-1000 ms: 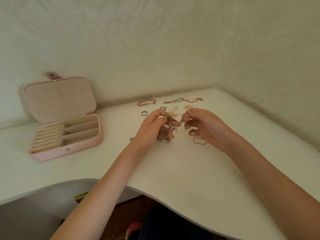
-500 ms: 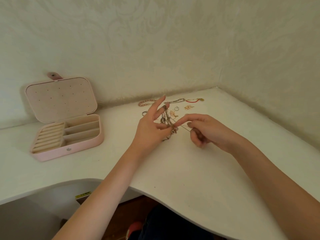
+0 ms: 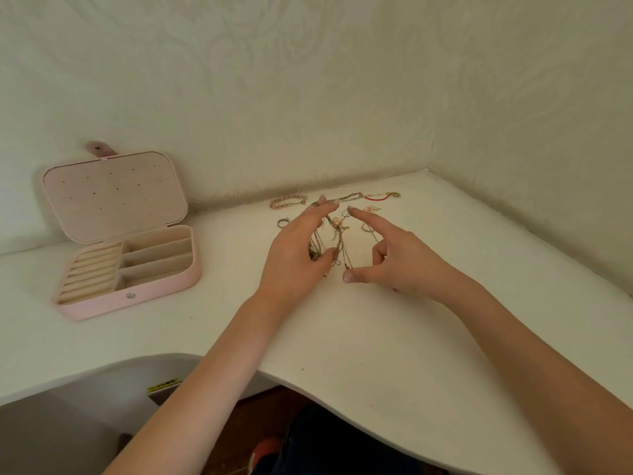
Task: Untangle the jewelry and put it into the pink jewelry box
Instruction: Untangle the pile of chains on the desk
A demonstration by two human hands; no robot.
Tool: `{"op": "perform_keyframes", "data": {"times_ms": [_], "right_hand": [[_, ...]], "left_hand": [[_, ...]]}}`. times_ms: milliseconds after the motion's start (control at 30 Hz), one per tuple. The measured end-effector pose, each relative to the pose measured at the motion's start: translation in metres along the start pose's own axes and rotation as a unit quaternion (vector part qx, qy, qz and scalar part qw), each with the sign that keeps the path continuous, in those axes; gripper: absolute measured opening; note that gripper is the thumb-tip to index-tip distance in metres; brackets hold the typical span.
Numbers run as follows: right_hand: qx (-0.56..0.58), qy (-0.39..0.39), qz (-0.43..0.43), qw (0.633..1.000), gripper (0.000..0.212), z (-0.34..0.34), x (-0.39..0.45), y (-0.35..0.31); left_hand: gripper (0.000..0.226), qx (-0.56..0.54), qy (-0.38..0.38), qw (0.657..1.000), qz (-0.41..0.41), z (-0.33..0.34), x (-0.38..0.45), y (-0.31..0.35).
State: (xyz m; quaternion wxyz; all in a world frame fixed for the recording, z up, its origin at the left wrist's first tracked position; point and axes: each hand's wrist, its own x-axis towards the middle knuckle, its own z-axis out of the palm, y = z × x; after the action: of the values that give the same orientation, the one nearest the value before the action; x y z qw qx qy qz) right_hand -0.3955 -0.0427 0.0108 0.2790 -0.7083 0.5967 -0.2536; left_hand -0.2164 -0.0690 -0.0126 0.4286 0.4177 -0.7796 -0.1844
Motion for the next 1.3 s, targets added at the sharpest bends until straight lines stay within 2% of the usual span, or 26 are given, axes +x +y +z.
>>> {"op": "perform_keyframes", "data": {"times_ms": [133,267,300,400,467,567,667,767,867,967,1100,1200,1300], "right_hand": [[0.007,-0.005,-0.006,1.000,0.109,0.001,0.000,-0.001],[-0.008,-0.008,-0.011,1.000,0.112,0.004,-0.001,0.000],[-0.017,-0.008,-0.010,1.000,0.112,0.003,-0.001,0.000],[-0.056,-0.006,-0.006,0.998,0.113,0.002,-0.002,0.002],[-0.085,0.002,-0.006,0.996,0.113,0.001,-0.002,0.002],[-0.135,0.005,-0.001,0.991,0.114,0.001,-0.004,0.002],[-0.157,0.011,0.006,0.987,0.113,-0.001,-0.004,0.004],[-0.168,0.014,0.006,0.986,0.109,-0.003,-0.004,0.004],[-0.201,0.013,0.000,0.979,0.100,-0.002,-0.004,0.004],[-0.201,0.015,0.007,0.979,0.082,-0.002,-0.002,0.006],[-0.138,0.104,-0.012,0.985,0.011,0.000,-0.001,0.003],[-0.052,0.179,-0.041,0.982,0.008,0.004,-0.002,-0.006],[0.115,0.182,-0.066,0.974,0.007,0.009,-0.004,-0.019]], "left_hand": [[0.056,0.029,0.029,0.999,0.005,0.001,0.002,-0.006],[0.013,0.050,0.070,0.996,0.008,0.001,0.003,-0.006],[0.010,0.069,0.086,0.994,0.015,0.001,0.003,-0.007],[0.018,0.122,0.137,0.982,0.031,0.001,0.004,-0.008],[0.020,0.120,0.157,0.980,0.026,0.000,0.003,-0.007],[0.018,0.099,0.153,0.983,-0.001,0.000,0.002,-0.008],[0.023,0.132,0.159,0.978,-0.005,0.001,0.003,-0.011],[0.020,0.037,0.134,0.990,-0.009,-0.001,0.003,-0.006],[0.021,-0.117,0.092,0.985,-0.090,-0.004,0.004,0.005],[0.021,-0.244,0.074,0.952,-0.171,-0.005,0.004,0.012],[0.018,-0.302,0.044,0.933,-0.190,-0.006,0.005,0.016],[0.008,-0.327,0.029,0.924,-0.199,-0.005,0.004,0.014],[0.006,-0.332,0.019,0.923,-0.194,-0.003,0.003,0.015]]}}
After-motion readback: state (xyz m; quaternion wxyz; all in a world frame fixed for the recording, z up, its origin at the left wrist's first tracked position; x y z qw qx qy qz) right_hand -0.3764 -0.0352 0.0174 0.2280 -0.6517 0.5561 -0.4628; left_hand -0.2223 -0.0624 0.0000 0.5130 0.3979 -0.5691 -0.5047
